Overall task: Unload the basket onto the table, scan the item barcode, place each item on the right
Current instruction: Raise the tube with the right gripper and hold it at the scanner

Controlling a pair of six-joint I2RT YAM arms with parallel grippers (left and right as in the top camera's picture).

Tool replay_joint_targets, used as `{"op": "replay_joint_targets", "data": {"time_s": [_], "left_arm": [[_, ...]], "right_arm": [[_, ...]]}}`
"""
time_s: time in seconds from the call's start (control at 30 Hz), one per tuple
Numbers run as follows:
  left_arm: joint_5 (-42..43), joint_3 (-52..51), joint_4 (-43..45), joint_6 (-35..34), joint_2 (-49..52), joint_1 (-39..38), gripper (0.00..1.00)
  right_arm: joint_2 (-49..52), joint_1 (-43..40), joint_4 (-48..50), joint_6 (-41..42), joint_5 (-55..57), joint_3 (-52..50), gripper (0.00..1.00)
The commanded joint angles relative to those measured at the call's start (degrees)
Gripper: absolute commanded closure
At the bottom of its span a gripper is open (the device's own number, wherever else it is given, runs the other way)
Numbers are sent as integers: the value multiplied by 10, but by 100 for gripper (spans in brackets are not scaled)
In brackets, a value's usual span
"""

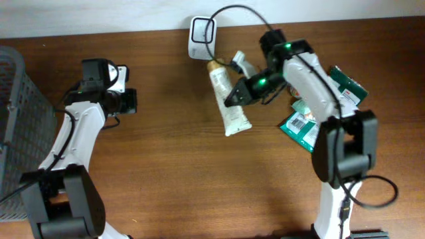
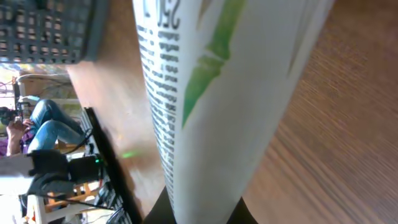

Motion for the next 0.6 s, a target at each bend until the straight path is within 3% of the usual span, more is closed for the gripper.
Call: {"op": "replay_joint_targets", "data": {"time_s": [0.0,0.13,0.17,0.23,0.27,0.57], "left_arm": [[-12,4,0,12,-2,32,97],[-12,4,0,12,-2,43,87],[-12,4,0,11,-2,43,77],[-12,4,-2,11,-2,43,38],[-12,4,-2,11,-2,43,1],[-12,4,-2,11,-2,43,1]], "right_arm": [[-62,-19,-18,-40,-45,3,96],[-84,-24,-25,-40,-45,3,96],[-89,-24,-25,-40,-45,4,96],[-97,-24,-25,-40,-53,3,96],[-101,-24,-25,-40,-61,4,96],[-156,-24,-55,-21,-109,13,96]]}}
